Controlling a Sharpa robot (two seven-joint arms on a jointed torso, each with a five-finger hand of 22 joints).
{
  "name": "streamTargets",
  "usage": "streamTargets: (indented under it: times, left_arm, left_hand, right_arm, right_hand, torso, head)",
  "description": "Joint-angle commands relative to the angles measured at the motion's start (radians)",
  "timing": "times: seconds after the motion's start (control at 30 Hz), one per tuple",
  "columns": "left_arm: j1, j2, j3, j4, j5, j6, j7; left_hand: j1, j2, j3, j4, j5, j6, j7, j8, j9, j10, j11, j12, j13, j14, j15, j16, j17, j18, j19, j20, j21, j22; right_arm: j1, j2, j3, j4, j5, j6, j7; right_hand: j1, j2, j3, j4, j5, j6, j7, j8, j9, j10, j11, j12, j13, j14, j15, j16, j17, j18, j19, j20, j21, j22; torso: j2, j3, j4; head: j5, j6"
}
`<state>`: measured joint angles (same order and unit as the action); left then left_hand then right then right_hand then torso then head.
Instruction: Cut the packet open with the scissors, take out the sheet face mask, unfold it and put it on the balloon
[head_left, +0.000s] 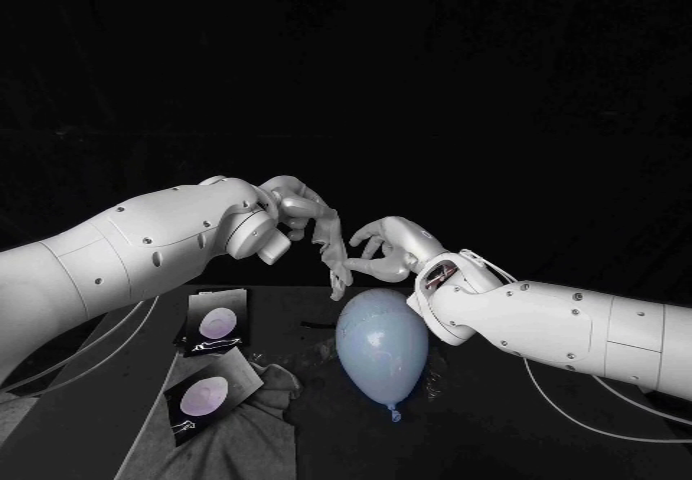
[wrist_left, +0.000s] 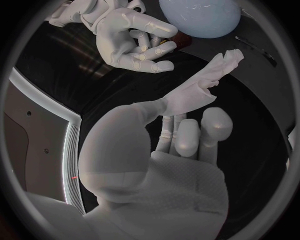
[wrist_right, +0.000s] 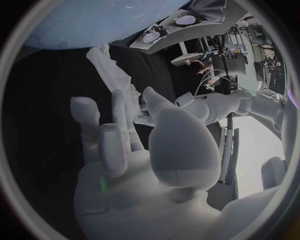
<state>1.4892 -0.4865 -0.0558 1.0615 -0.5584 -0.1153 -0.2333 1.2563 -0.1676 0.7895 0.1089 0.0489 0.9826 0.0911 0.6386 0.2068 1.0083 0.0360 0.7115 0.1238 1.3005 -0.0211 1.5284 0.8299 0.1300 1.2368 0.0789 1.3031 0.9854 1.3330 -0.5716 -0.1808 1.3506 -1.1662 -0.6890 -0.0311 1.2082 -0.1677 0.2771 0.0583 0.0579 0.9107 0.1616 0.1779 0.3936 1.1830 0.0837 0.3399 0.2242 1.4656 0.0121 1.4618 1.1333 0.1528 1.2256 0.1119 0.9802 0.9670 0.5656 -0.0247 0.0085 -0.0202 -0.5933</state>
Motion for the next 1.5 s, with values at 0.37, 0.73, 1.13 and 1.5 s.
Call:
streamTargets:
  times: [0.37, 0.73, 1.13, 1.5]
  left_arm:
    - [0.003, 0.005, 0.002, 0.009, 0.044, -0.032, -0.017]
    - [0.003, 0.009, 0.002, 0.019, 0.056, -0.036, -0.023]
    - [0.004, 0.007, 0.002, 0.042, 0.067, -0.037, -0.029]
    - [0.004, 0.002, 0.003, 0.045, 0.070, -0.044, -0.033]
  left_hand:
    - [-0.014, 0.002, 0.012, -0.004, 0.003, 0.039, -0.028, 0.017, 0.123, 0.009, -0.003, -0.006, 0.003, 0.003, -0.005, -0.004, 0.001, -0.017, 0.004, -0.005, 0.001, 0.002]
    - [-0.017, 0.001, 0.018, -0.006, 0.003, 0.040, -0.028, 0.016, 0.125, 0.010, -0.003, -0.006, 0.004, 0.005, -0.005, -0.005, 0.006, -0.017, 0.004, -0.005, 0.001, 0.002]
    - [-0.021, 0.000, 0.024, -0.009, 0.003, 0.042, -0.028, 0.015, 0.127, 0.011, -0.004, -0.007, 0.005, 0.006, -0.006, -0.005, 0.006, -0.017, 0.004, -0.005, 0.001, 0.002]
    - [-0.027, -0.001, 0.034, -0.015, 0.003, 0.046, -0.028, 0.014, 0.131, 0.014, -0.005, -0.007, 0.008, 0.009, -0.007, -0.005, 0.012, -0.016, 0.003, -0.006, 0.001, 0.001]
  right_arm:
    - [-0.014, 0.071, 0.002, -0.065, -0.084, 0.069, -0.130]
    - [-0.023, 0.123, 0.002, -0.109, -0.103, 0.066, -0.149]
    - [-0.029, 0.158, 0.004, -0.150, -0.140, 0.055, -0.184]
    - [-0.030, 0.149, 0.005, -0.155, -0.166, 0.026, -0.225]
  right_hand:
    - [0.059, 0.014, -0.099, 0.102, 0.000, 0.011, -0.016, 0.036, -0.024, -0.119, -0.020, 0.462, 0.425, 0.045, -0.021, 0.032, 0.093, -0.031, 0.054, -0.016, 0.100, 0.121]
    - [0.078, 0.023, -0.133, 0.132, 0.000, 0.003, -0.013, 0.047, -0.031, -0.061, -0.017, 0.653, 0.635, 0.059, -0.017, 0.057, 0.177, -0.039, 0.072, -0.013, 0.136, 0.164]
    - [0.078, 0.024, -0.169, 0.159, -0.004, -0.015, -0.006, 0.048, -0.038, -0.052, -0.009, 0.715, 0.707, 0.063, -0.010, 0.065, 0.206, -0.039, 0.069, -0.007, 0.138, 0.172]
    - [0.086, 0.030, -0.218, 0.200, -0.005, 0.016, -0.018, 0.095, -0.027, -0.006, -0.018, 0.807, 0.810, 0.066, -0.016, 0.071, 0.231, -0.040, 0.073, -0.009, 0.149, 0.188]
  torso:
    - [0.000, -0.0002, -0.0001]
    - [0.000, 0.0000, -0.0010]
    - [0.000, -0.0004, -0.0005]
    - [-0.001, 0.0007, -0.0004]
  head:
    - [-0.003, 0.001]
    - [-0.001, 0.001]
    - [-0.001, 0.002]
    - [0.001, 0.002]
